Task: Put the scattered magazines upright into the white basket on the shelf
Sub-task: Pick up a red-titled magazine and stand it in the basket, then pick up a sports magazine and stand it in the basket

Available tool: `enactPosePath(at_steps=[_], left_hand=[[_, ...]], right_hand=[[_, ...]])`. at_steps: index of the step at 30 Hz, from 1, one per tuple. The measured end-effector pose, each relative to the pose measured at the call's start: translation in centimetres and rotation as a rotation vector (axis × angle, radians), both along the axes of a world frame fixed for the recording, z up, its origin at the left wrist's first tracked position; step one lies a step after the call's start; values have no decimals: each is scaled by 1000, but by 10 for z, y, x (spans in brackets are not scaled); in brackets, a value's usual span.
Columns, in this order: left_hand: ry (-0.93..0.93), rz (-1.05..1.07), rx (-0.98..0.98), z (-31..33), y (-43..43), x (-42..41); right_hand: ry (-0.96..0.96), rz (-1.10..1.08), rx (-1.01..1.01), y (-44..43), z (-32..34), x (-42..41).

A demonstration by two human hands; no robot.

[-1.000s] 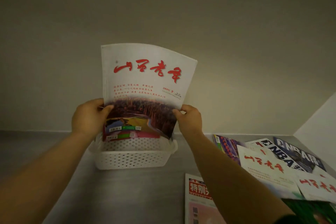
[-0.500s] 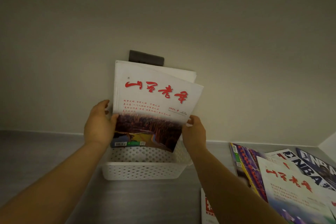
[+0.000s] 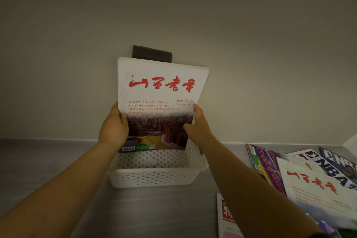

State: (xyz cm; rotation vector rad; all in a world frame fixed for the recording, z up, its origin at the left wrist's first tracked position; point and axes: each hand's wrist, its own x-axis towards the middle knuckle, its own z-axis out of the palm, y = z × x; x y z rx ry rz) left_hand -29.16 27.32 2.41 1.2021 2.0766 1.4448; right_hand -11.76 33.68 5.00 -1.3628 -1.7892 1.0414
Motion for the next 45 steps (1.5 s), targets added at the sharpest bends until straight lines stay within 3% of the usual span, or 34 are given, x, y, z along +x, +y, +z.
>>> enactPosePath(at_steps=[5, 8, 15, 23, 26, 30, 35, 42, 45], left_hand=[[-37, 40, 79, 4, -7, 10], [31, 130, 107, 10, -24, 28], [128, -47, 184, 17, -78, 107], [172, -397, -98, 3, -116, 233], [95, -466, -174, -10, -130, 294], [-8, -524, -258, -30, -141, 380], [13, -651, -370, -48, -139, 476], [143, -762, -545, -71, -137, 555], [296, -772, -585, -78, -140, 575]], right_hand=[[-110, -9, 29, -5, 7, 20], [-251, -21, 31, -19, 8, 41], [-318, -43, -25, -59, -1, 120], [-260, -93, 52, -99, -20, 260], [-454, -84, -9, -114, -40, 335], [-448, -291, -108, -136, -63, 450], [-676, -386, -144, -159, -88, 570], [-781, -441, -92, -178, -124, 606], [-805, -438, -79, -181, -134, 608]])
